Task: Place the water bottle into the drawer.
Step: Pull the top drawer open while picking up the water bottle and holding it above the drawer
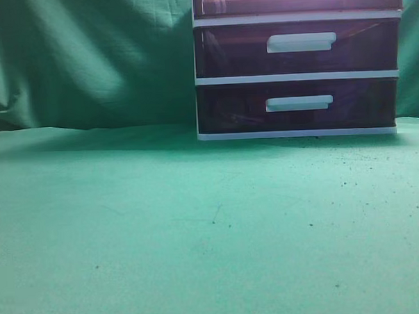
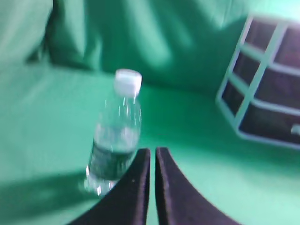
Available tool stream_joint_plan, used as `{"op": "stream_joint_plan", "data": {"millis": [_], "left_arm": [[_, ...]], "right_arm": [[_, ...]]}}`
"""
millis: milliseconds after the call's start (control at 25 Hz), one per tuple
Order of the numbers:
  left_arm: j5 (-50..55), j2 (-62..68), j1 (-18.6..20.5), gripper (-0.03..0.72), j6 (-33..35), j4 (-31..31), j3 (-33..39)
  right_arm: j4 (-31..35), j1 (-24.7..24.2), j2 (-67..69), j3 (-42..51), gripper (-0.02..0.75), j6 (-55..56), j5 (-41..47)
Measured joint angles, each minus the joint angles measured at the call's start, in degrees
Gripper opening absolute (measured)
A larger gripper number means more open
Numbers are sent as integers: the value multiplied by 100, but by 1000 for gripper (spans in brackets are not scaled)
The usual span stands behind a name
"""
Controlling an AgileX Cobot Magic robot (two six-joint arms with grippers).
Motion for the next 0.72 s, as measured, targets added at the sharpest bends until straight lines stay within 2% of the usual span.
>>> {"op": "stream_joint_plan", "data": {"millis": [120,240,320,480,560,680,720], "left_arm": [[73,963,0,0,-488,0,-354],[39,1842,0,0,-611,0,-736],[39,2267,0,0,-528,0,-947],[50,2754,0,0,62,152,-1368],[80,3070,0,90,319,222,-1650],[111,3703,0,462,397,284,-2018],[121,3833,0,557,397,284,-2067]], "right_arm": [[0,0,0,0,47,0,0],[0,0,0,0,47,0,0],[0,0,0,0,47,0,0],[0,0,0,0,47,0,0],[0,0,0,0,47,0,0],[0,0,0,0,47,0,0],[0,0,0,0,47,0,0]]}}
